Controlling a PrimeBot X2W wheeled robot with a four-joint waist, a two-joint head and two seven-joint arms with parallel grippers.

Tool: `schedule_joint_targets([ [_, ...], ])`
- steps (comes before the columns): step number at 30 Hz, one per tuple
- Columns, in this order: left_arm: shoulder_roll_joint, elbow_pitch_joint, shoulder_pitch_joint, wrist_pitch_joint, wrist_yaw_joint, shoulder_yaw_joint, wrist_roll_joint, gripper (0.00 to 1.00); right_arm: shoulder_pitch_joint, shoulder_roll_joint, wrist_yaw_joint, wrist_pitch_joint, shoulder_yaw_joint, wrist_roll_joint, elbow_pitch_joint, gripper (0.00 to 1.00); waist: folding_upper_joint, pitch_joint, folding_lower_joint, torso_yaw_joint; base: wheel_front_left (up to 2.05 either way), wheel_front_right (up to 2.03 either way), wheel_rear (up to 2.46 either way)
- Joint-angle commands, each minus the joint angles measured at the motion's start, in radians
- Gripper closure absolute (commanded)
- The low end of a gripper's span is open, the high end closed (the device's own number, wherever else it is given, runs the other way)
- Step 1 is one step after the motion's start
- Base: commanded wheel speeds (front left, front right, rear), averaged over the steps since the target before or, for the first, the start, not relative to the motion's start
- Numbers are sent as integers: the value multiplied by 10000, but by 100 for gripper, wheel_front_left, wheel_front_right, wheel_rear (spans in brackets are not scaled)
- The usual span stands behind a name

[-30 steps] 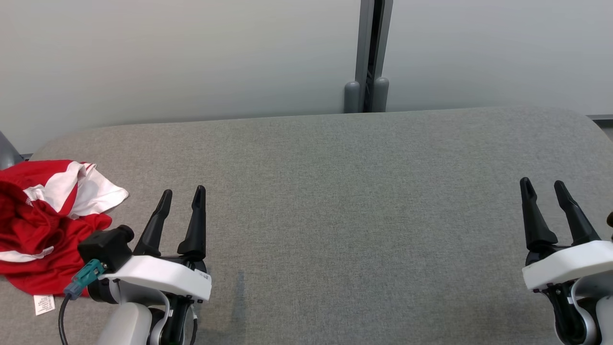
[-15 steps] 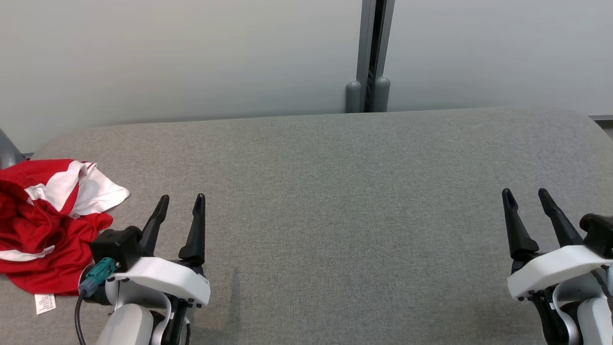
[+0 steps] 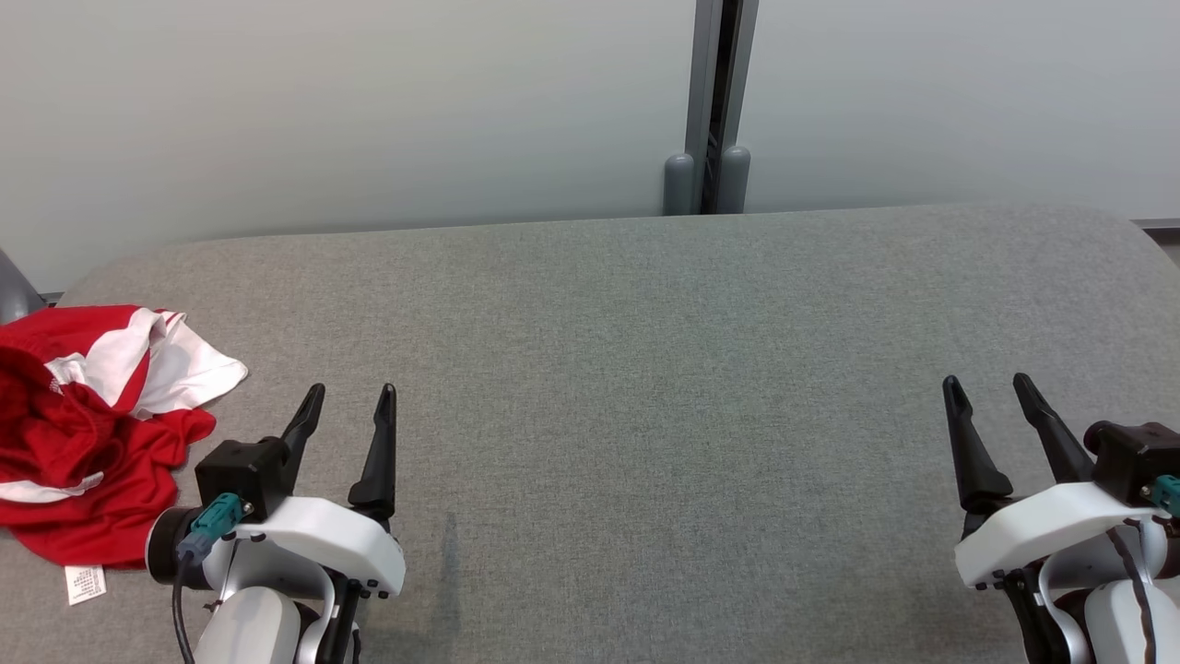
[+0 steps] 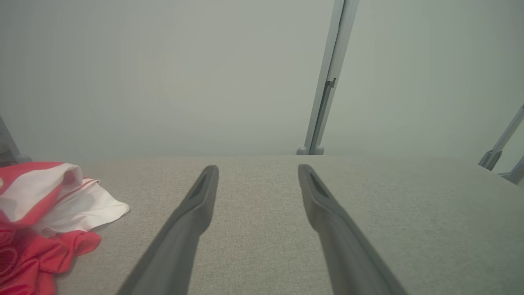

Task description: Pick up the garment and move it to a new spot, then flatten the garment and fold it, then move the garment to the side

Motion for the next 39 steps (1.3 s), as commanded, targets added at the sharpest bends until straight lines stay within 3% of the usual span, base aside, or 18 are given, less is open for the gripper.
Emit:
schedule_joint_targets([
  [1, 65, -20, -137, 6, 43, 27, 262, 0, 4, -41, 19, -111, 17, -165, -38, 0, 0, 6, 0, 5, 0, 0, 0],
  [28, 45, 203, -155, 388, 384, 137, 1529, 0, 17, 190, 20, -803, 85, -1049, 179, 0, 0, 15, 0, 53, 0, 0, 0],
  [39, 4, 260, -203, 281, 447, 175, 1302, 0, 58, 178, 20, -753, 68, -954, 252, 0, 0, 49, 0, 123, 0, 0, 0],
])
